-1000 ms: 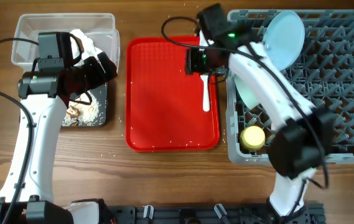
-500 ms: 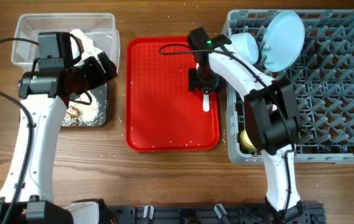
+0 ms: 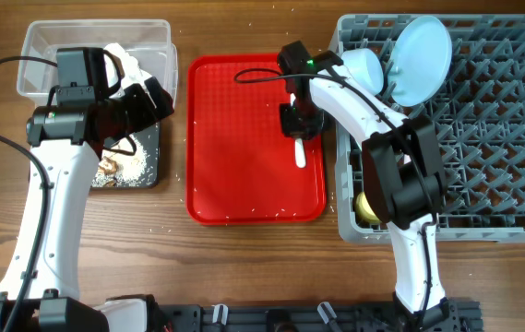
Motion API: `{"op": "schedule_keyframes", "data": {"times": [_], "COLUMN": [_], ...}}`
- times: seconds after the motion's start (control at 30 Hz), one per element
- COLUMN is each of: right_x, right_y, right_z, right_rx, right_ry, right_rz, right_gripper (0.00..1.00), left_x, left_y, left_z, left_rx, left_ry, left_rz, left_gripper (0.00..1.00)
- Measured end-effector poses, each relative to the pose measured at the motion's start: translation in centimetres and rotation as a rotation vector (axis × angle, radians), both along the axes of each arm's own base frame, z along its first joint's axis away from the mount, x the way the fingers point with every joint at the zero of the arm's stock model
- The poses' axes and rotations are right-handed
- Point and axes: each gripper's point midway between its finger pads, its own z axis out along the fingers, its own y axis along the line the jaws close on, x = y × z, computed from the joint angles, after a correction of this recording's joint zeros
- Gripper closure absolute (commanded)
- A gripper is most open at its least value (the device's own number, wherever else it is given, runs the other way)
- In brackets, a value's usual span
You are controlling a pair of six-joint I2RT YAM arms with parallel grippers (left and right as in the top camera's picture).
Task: Sort waste into correct bins and load items into the dishwasher rack
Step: 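Pick the white spoon with the right gripper and insert it in the rack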
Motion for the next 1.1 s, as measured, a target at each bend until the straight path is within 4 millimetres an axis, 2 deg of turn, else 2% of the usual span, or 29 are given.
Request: {"op": "schedule_keyframes", "data": {"times": [0.13, 0.2, 0.3, 0.33, 0.37, 0.43, 0.5, 0.57, 0.63, 0.67, 0.7, 0.73, 0.83, 0.97, 1.1], "right_x": [-0.7, -0.6, 0.0, -0.5, -1.2, -2.7, -4.3, -4.9, -5.1, -5.1, -5.3, -5.2, -6.7, -7.4, -7.5], "right_y": [0.3, 0.4, 0.7, 0.2, -1.1, -5.0, -10.4, -15.5, -18.7, -19.5, -20.6, -21.2, -21.8, -21.6, -21.2], "right_z": [1.3, 3.7, 11.1, 14.3, 18.4, 22.7, 24.5, 24.9, 23.9, 23.4, 22.0, 20.7, 15.7, 14.5, 14.5], "right_rx": [0.021, 0.037, 0.102, 0.123, 0.138, 0.1, 0.002, -0.091, -0.144, -0.158, -0.177, -0.187, -0.207, -0.202, -0.177], "right_ry": [0.032, 0.005, -0.134, -0.186, -0.255, -0.315, -0.32, -0.307, -0.276, -0.262, -0.235, -0.22, -0.101, -0.061, -0.053], "right_rz": [0.03, 0.047, 0.06, 0.058, 0.04, -0.031, -0.148, -0.269, -0.345, -0.364, -0.386, -0.396, -0.379, -0.345, -0.336], "right_gripper": [0.96, 0.96, 0.96, 0.96, 0.96, 0.96, 0.96, 0.96, 0.96, 0.96, 0.96, 0.95, 0.75, 0.67, 0.66], "left_x": [0.0, 0.0, 0.0, 0.0, 0.0, 0.0, 0.0, 0.0, 0.0, 0.0, 0.0, 0.0, 0.0, 0.0, 0.0], "left_y": [0.0, 0.0, 0.0, 0.0, 0.0, 0.0, 0.0, 0.0, 0.0, 0.0, 0.0, 0.0, 0.0, 0.0, 0.0], "left_z": [0.0, 0.0, 0.0, 0.0, 0.0, 0.0, 0.0, 0.0, 0.0, 0.0, 0.0, 0.0, 0.0, 0.0, 0.0], "left_rx": [0.0, 0.0, 0.0, 0.0, 0.0, 0.0, 0.0, 0.0, 0.0, 0.0, 0.0, 0.0, 0.0, 0.0, 0.0], "left_ry": [0.0, 0.0, 0.0, 0.0, 0.0, 0.0, 0.001, 0.0, 0.0, 0.0, 0.0, 0.001, 0.0, 0.0, 0.0], "left_rz": [0.0, 0.0, 0.0, 0.0, 0.0, 0.0, 0.0, 0.0, 0.0, 0.0, 0.0, 0.0, 0.0, 0.0, 0.0], "left_gripper": [0.0, 0.0, 0.0, 0.0, 0.0, 0.0, 0.0, 0.0, 0.0, 0.0, 0.0, 0.0, 0.0, 0.0, 0.0]}}
